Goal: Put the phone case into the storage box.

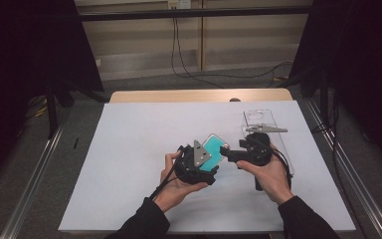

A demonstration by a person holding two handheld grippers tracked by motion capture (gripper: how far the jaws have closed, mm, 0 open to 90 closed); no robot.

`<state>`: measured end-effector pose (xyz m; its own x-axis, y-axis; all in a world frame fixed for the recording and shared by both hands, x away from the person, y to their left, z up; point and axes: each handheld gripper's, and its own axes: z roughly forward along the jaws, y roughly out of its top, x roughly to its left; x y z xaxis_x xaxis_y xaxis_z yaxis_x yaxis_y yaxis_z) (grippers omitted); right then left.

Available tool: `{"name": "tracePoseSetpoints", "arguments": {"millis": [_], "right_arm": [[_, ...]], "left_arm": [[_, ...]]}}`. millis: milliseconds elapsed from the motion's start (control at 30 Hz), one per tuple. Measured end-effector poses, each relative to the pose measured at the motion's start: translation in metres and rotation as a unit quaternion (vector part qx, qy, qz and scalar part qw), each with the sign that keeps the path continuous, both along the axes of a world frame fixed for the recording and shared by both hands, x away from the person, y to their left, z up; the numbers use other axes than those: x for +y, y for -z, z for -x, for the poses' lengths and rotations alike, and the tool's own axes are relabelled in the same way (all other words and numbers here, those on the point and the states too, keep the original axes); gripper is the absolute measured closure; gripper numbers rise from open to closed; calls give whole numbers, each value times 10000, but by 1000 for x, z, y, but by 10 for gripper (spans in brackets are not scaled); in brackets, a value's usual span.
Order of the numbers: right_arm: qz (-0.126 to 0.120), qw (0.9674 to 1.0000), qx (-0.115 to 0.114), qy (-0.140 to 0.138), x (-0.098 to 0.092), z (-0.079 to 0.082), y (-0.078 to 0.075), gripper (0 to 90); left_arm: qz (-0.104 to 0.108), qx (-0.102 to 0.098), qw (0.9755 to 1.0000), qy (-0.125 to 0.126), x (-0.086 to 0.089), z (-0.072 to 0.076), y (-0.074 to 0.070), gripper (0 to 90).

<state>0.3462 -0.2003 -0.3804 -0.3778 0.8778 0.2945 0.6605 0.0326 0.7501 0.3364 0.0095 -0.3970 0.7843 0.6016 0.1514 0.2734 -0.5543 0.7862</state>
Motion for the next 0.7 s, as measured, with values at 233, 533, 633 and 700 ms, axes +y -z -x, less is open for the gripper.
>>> {"name": "tracePoseSetpoints", "arguments": {"millis": [233, 533, 633, 700], "right_arm": [[-61, 9999, 135, -74, 4, -3, -4, 316], [-158, 9994, 314, -4, 9, -9, -3, 455], [-165, 9992, 376, 30, 10, -10, -3, 485], [-200, 9989, 409, 67, 11, -11, -3, 508]], "left_arm": [[67, -65, 9999, -57, 0, -1, -5, 170], [44, -86, 9999, -67, -1, -1, -5, 170], [22, -83, 9999, -57, -2, 0, -4, 170], [26, -86, 9999, -49, -3, 0, -4, 170]]}}
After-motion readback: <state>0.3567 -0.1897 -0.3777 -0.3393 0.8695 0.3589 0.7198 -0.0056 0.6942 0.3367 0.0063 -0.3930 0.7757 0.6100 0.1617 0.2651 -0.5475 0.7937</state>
